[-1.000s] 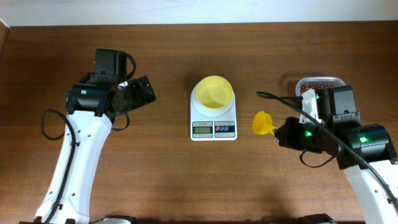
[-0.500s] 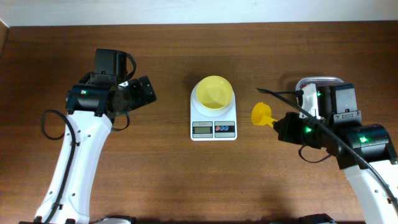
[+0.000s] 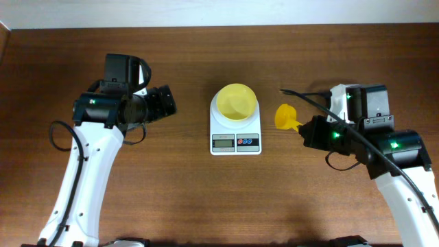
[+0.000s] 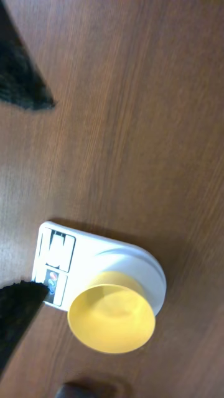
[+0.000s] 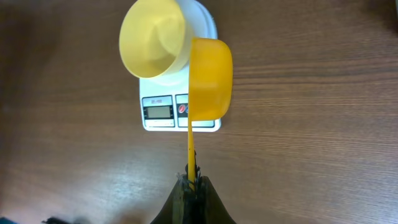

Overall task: Scoop item into bowl and weigh 50g on scale
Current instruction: 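Retract the left arm and move the scoop toward the bean tub, then move the left gripper to the scale's front buttons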

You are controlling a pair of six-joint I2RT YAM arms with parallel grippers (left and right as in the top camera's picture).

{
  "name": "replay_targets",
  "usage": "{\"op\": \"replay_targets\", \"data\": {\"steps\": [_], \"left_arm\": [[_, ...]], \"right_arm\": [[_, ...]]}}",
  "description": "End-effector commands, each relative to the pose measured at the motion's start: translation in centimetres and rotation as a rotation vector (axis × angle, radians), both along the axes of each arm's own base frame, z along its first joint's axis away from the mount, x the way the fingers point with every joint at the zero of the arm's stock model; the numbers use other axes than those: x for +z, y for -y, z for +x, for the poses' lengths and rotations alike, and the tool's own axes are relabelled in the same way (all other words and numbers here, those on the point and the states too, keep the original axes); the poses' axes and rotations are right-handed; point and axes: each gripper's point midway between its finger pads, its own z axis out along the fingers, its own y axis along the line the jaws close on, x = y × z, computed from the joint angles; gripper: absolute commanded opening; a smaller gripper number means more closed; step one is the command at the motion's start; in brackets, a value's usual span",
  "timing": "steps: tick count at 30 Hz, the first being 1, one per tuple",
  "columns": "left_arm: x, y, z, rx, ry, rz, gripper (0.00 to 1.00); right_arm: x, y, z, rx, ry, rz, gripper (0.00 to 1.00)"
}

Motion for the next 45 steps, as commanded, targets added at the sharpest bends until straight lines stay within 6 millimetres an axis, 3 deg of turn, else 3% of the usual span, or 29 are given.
{"op": "replay_targets", "data": {"steps": [1,3,5,8,12,20,25,27,30,40,45], "left_arm": [[0.0,0.6,-0.1,-0.058,0.000,-0.016,0.84],[-0.1,0.7,-0.4,-0.065,-0.013,-0.015,0.77],[0.1,2.4,-0.7,-0.210,0.008,-0.036,0.76],[0.4,4.6,-1.2,-0.341,0.028,-0.055,0.74],[0.4,8.9,-2.6,-0.483,0.036,-0.050,0.72],[0.7,14.5,-5.1,-0.659,0.054,-0.057,0.61],[0.7,16.4,-6.4,-0.722,0.056,-0.052,0.42],[0.5,16.5,-6.4,-0.725,0.059,-0.025,0.21],[-0.3,16.2,-6.5,-0.721,0.041,-0.004,0.00],[-7.5,17.4,-7.8,-0.764,-0.178,0.015,0.00],[-8.9,18.5,-7.4,-0.790,-0.168,0.060,0.00]], "right_arm": [[2.7,-0.9,1.7,0.029,0.114,0.037,0.04],[5.9,-0.6,4.4,0.006,0.274,0.045,0.04],[7.6,1.2,5.9,-0.053,0.348,0.034,0.04],[7.8,5.4,6.6,-0.189,0.339,0.038,0.04],[8.0,7.8,6.7,-0.246,0.332,0.077,0.04],[7.3,7.9,6.1,-0.254,0.292,0.074,0.04],[7.2,7.9,6.1,-0.248,0.296,0.066,0.04],[7.2,7.9,6.1,-0.248,0.296,0.066,0.04],[7.2,7.9,6.1,-0.248,0.295,0.066,0.04],[7.2,7.9,6.1,-0.247,0.295,0.066,0.04],[7.1,7.9,6.0,-0.248,0.287,0.067,0.04]]}}
